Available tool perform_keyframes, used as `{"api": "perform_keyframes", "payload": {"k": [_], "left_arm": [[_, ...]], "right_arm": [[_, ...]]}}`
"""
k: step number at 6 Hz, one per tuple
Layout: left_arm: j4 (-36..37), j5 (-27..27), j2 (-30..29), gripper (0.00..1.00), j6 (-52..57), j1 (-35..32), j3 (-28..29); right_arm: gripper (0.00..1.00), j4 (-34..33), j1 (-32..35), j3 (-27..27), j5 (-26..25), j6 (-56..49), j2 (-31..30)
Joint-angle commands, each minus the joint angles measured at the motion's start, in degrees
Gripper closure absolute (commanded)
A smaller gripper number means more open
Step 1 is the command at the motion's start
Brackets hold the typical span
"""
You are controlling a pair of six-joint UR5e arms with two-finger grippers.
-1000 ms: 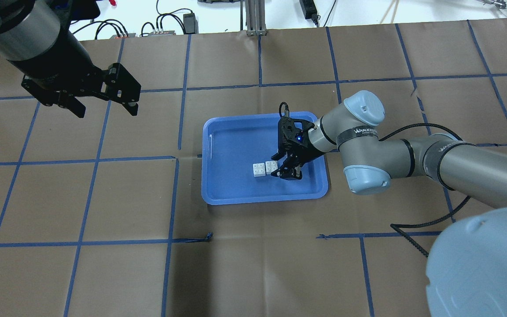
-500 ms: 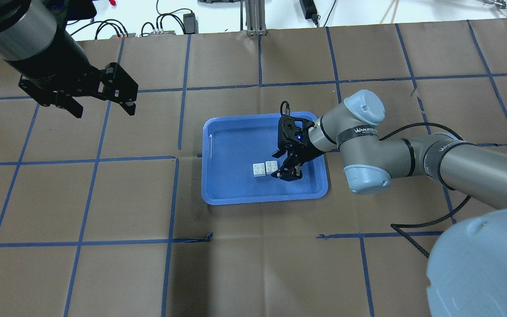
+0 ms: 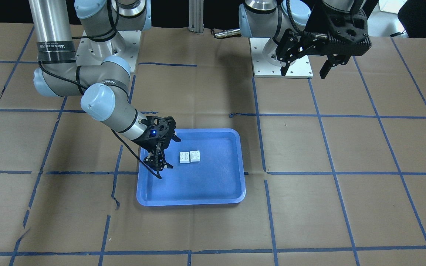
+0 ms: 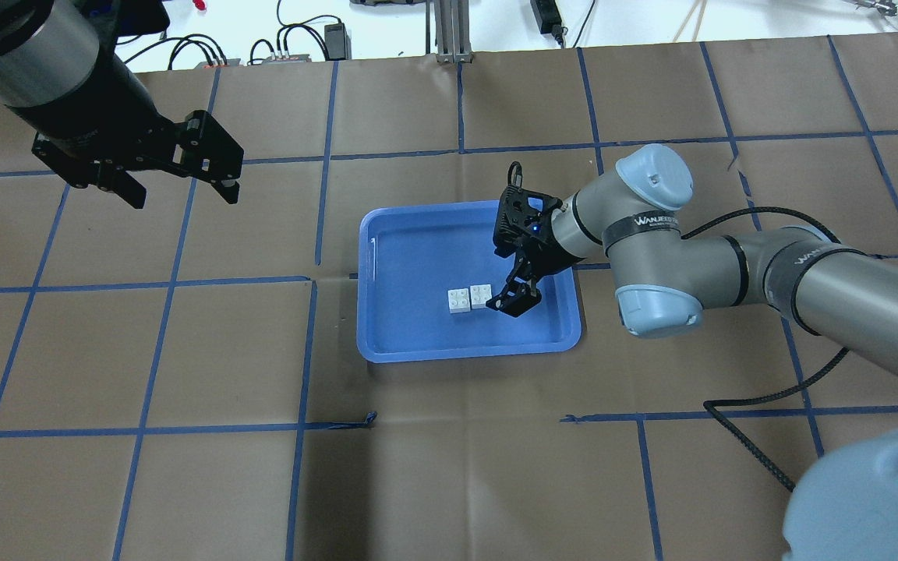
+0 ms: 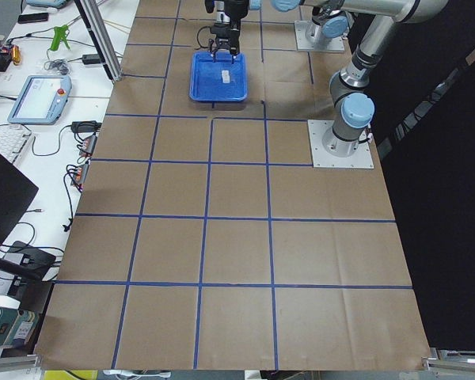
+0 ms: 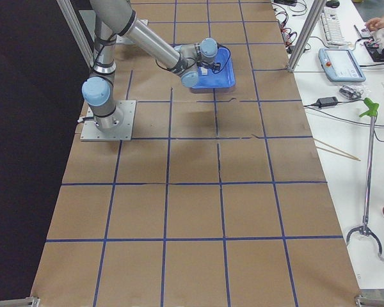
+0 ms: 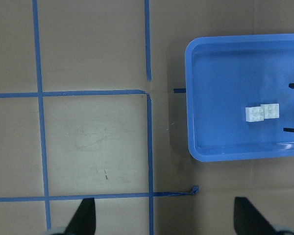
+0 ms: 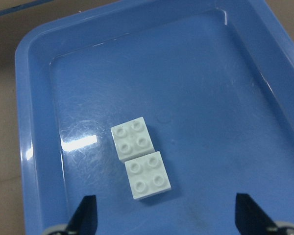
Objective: Assemble white blocks and place on blue tray
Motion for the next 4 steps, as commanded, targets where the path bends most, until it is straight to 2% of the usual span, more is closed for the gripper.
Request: {"api": "perform_keyframes", "payload": {"k": [1,3,4], "left_arm": [[0.01,0.00,-0.01,0.01,0.00,0.01,0.00],[-0.08,0.00,0.08,0.01,0.00,0.01,0.09],[0.00,0.00,0.08,0.01,0.00,0.01,0.00]], "right_arm": [[0.00,8.04,-0.33,-1.56,-5.94,8.32,-4.76],[0.00,22.52,-1.03,-7.86,-14.38,21.31,-8.73],[0.00,28.94,-1.56,-11.90,-16.51,30.42,-9.52]]}}
